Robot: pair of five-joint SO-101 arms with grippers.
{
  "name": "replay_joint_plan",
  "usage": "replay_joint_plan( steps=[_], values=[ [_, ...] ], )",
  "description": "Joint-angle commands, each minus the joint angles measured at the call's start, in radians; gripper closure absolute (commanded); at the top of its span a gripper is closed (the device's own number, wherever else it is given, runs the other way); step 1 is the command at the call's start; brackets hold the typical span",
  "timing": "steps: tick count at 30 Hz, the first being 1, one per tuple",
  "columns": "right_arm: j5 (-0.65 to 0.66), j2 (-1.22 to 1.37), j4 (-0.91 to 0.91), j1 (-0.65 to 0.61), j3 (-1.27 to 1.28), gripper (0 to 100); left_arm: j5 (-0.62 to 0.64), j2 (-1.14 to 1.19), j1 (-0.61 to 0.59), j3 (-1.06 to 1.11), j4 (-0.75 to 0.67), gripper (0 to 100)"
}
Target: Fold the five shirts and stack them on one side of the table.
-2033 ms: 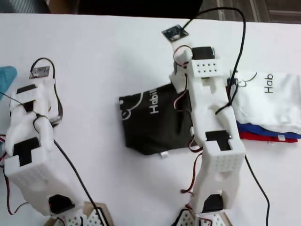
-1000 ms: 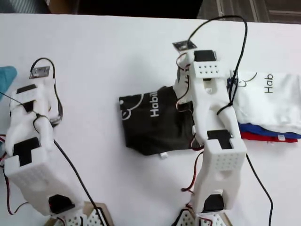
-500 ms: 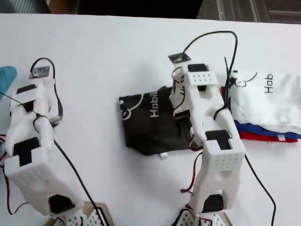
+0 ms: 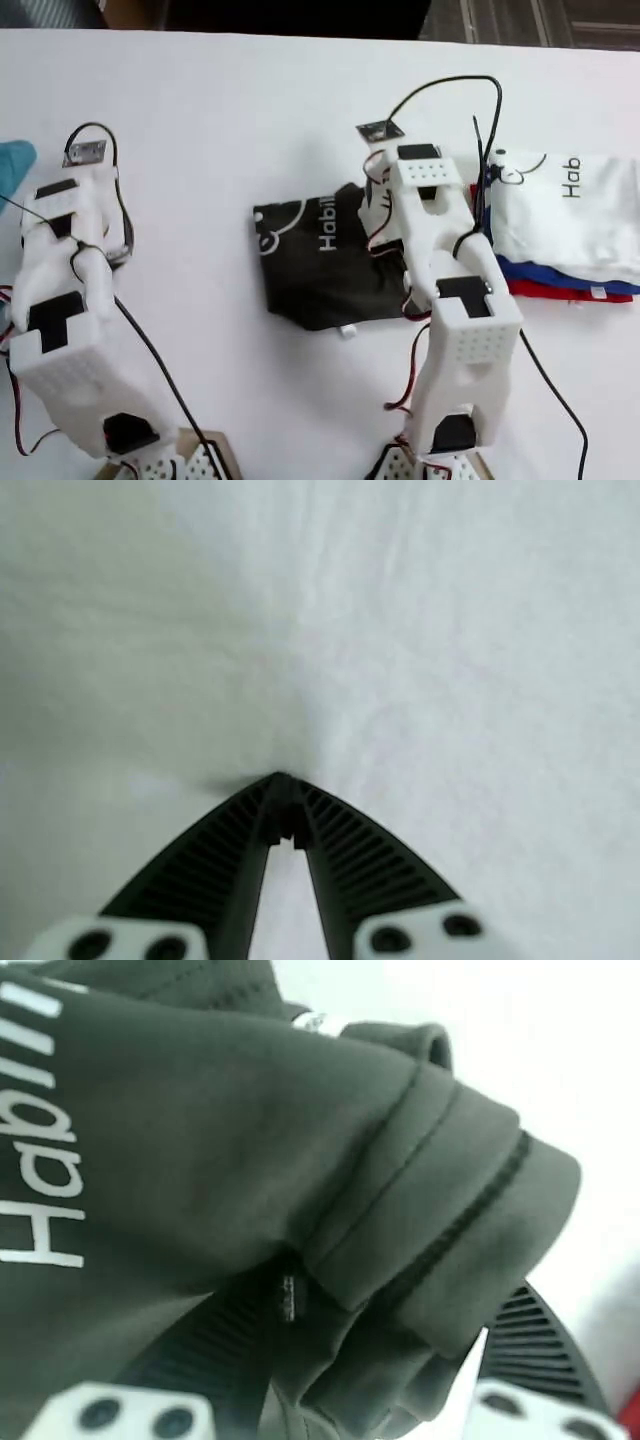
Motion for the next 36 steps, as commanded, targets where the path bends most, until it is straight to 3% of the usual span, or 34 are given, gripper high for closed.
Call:
replay_joint_plan(
  steps=[1, 6, 15, 24, 36],
  values=[
    [-0.006, 0.056, 0.048, 0.005, -0.037, 70.7, 0.006, -0.011, 0.048, -0.002, -0.038, 97],
    [0.002, 0.116, 0.168, 0.005, -0.164, 73.0, 0.006, -0.011, 0.048, -0.002, -0.038, 97],
    [0.071, 0.332, 0.341, 0.018, -0.399, 98.6, 0.006, -0.011, 0.046, -0.002, -0.038, 97],
    [0.077, 0.278, 0.348, 0.065, -0.540, 97.6, 0.006, -0.011, 0.046, -0.004, -0.038, 97],
    [0.170, -0.202, 0.386, 0.061, -0.508, 97.6, 0.006, -0.011, 0.046, -0.005, -0.038, 97]
  ],
)
